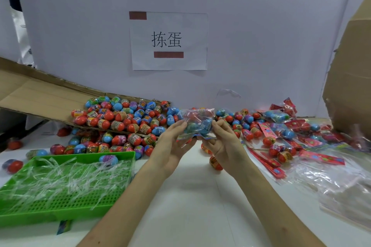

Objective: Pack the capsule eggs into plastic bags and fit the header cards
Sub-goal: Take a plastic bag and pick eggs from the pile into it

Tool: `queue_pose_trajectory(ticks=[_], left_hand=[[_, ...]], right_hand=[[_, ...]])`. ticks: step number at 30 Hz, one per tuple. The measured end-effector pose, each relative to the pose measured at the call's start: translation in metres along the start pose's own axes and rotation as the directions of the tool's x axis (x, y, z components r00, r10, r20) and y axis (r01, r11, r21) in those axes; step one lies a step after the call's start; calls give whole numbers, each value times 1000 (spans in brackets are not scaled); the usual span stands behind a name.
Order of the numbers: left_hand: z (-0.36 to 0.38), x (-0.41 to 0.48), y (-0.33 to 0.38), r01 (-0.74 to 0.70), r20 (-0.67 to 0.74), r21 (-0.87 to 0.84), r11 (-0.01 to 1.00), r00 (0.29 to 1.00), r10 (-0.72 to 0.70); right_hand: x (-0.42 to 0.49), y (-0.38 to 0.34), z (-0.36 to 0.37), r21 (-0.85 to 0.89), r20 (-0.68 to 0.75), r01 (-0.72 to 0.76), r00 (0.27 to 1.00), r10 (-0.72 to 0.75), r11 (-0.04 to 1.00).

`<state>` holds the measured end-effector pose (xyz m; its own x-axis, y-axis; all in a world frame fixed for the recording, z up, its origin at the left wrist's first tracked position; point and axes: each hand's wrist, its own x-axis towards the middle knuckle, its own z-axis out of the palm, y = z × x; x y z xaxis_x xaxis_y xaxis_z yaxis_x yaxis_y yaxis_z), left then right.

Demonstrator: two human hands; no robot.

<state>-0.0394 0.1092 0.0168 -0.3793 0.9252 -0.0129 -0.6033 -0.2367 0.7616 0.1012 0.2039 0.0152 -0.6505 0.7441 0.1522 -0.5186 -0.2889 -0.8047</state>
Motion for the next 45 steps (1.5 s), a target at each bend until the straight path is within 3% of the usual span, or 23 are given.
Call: queue_pose_trajectory(ticks=[3, 7, 12, 16, 19, 28, 37, 45], left_hand=[[-1, 1, -1, -10, -13, 35, 999, 1000, 10], [0, 3, -3, -62, 6, 77, 995, 998, 62], [-2, 6, -7, -121, -100, 142, 982, 986, 136], [0, 3, -11, -199, -144, 356, 913, 954, 264], [1, 3, -16, -216, -132, 436, 874, 945, 299], [-1, 2, -4, -88, 2, 135, 987, 996, 89], [-1, -1, 4, 59, 64, -24, 998, 996, -58], [-4, 1, 2, 101, -14, -182, 978, 994, -105]], right_hand=[[-1, -1, 1, -13, -49, -8, 999, 8, 1000], [0, 0, 3, -151, -77, 9, 997, -21, 988], [0, 3, 5, -260, -84, 9, 996, -32, 965], [1, 10, 10, -535, -128, 24, 986, -108, 845], [1, 14, 11, -589, -179, 45, 966, -185, 807], [3, 2, -1, -311, -179, -30, 984, -28, 950], [4, -2, -5, -176, -70, -118, 992, 107, 977], [2, -3, -7, -100, -11, -157, 988, 156, 983]])
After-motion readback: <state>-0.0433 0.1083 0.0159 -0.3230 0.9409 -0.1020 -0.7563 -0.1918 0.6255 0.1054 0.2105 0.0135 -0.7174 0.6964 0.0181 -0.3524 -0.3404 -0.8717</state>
